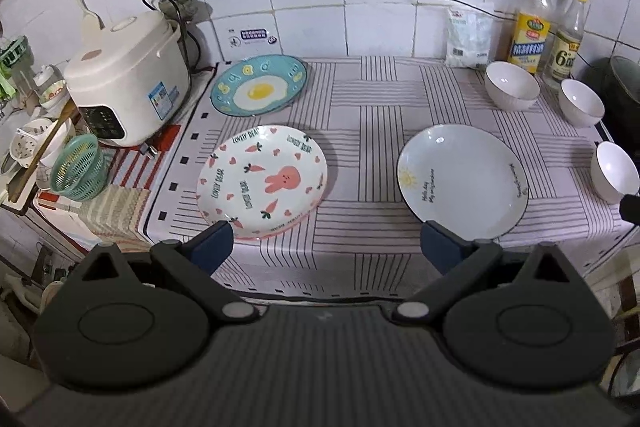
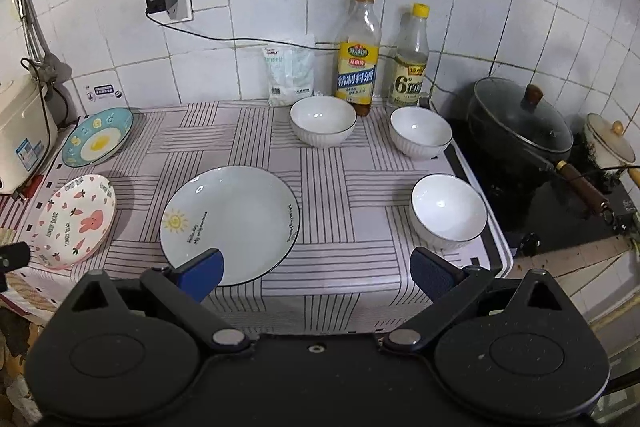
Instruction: Organize plates and bowls
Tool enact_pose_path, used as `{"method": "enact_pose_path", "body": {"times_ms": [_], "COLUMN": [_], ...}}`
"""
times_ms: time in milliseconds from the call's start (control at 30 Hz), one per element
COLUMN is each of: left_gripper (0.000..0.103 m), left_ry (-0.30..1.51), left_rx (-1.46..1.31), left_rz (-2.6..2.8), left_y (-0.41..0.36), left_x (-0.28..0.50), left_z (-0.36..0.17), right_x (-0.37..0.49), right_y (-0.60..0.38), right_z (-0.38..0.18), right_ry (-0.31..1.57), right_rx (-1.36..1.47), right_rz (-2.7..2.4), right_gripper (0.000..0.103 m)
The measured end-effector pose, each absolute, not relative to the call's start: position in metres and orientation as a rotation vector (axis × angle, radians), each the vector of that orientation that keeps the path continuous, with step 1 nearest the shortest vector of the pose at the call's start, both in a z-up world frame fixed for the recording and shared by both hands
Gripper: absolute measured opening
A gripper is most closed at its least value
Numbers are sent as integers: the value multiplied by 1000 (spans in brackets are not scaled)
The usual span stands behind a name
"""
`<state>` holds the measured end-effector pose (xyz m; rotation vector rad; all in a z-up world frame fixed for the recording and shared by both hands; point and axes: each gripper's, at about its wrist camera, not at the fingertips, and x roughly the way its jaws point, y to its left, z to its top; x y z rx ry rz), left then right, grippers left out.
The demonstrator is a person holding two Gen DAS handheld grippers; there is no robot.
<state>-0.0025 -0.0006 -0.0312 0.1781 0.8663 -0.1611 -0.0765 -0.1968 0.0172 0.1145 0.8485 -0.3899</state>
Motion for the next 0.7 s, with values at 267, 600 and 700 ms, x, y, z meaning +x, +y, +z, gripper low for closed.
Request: {"method": "enact_pose_path", "body": {"times_ms": [267,600,700], "left_gripper": [101,101,101], "left_ry": [881,861,852], "left_rx": [198,201,186], "left_rz": [-180,-190,-204], "left_y": [-5,0,3], "left_x": [-7,-8,-5], "left_z": [-34,-34,-32], "right_x": [-80,-85,-86], "right_y": [-194,-190,-188], "right_z": [17,19,19], "right_ry": [842,813,789], "right_rx": [102,98,81], "right_rz": [-385,-387,-381], "right_gripper": [101,101,101]}}
